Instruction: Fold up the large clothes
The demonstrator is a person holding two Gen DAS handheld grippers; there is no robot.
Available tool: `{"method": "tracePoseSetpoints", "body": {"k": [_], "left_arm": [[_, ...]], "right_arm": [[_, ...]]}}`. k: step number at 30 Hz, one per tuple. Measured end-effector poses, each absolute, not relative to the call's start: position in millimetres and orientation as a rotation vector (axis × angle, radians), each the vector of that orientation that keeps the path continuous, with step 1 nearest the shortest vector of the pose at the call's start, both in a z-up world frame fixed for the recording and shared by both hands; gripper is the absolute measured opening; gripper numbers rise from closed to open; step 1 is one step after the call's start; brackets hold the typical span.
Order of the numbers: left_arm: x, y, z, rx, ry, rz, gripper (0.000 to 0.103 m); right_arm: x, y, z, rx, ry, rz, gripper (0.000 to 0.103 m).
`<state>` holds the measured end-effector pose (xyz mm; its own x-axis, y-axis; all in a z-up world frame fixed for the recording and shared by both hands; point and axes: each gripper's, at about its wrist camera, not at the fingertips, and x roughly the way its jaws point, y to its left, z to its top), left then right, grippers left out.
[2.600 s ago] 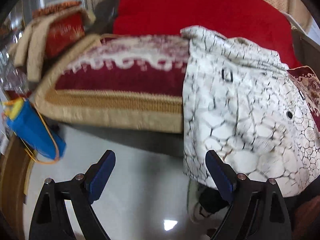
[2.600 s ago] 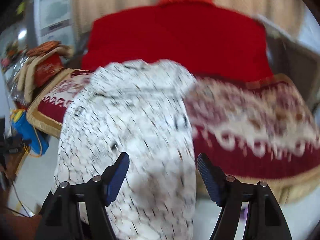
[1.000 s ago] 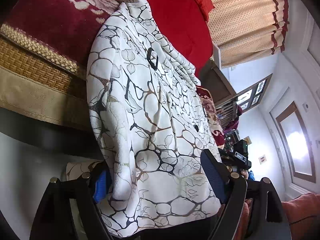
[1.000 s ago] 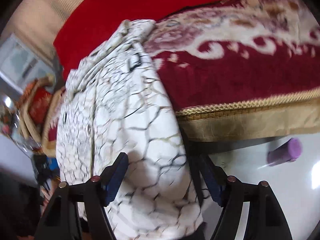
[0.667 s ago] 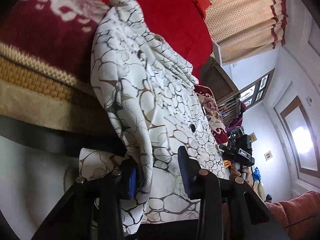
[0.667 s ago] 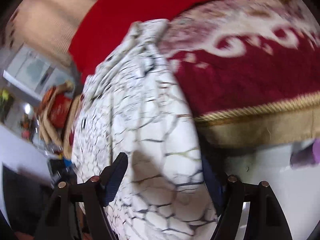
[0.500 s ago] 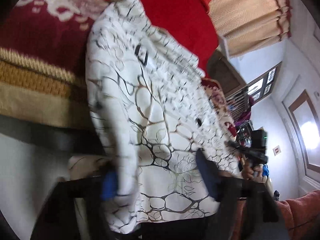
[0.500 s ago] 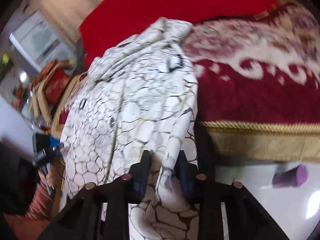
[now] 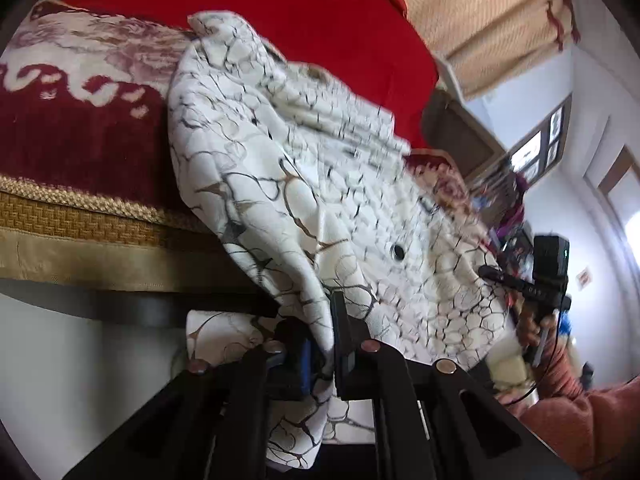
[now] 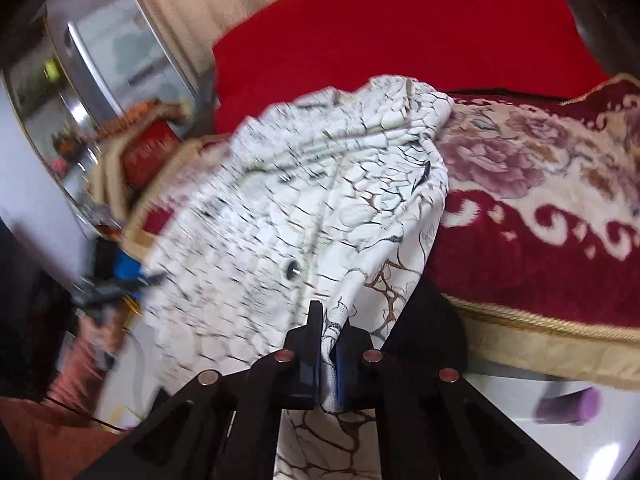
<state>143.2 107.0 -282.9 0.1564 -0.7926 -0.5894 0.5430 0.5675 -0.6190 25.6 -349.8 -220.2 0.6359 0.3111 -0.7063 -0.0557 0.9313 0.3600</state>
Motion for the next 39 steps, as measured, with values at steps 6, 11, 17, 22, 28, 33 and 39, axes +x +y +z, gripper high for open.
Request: {"method": "tracePoseSetpoints", "body": {"k": [6, 11, 17, 22, 28, 33, 39], "left_arm": [[148, 104, -317, -0.316, 1.150, -0.928, 0.039], [152, 103, -302, -0.322, 1.124, -0.927, 0.006], [152, 105, -242, -0.317, 0.999, -0.952, 0.006], [173, 119, -177, -0.352, 0.855, -0.951, 0.006], [217, 121, -129, -0.390, 0.814, -0.915, 0.006], [267, 113, -106, -0.425, 0.806, -0.874, 0.006], [373, 108, -109, -0.532, 0.881, -0.760, 0.006]], "right_arm": [[30, -357, -254, 0.405, 1.031, 0.201, 0.010], [32, -356, -254, 0.378, 1.031, 0.198, 0.006], [43, -362, -222, 0.472, 0.949, 0.258, 0.003], [66, -375, -188, 0.523, 0.872, 0.301, 0.003], [106, -393, -160, 0.563, 0.821, 0.309, 0.003], [149, -420, -131, 0.591, 0.738, 0.282, 0.003], [217, -470, -106, 0.685, 0.638, 0.212, 0.003]]}}
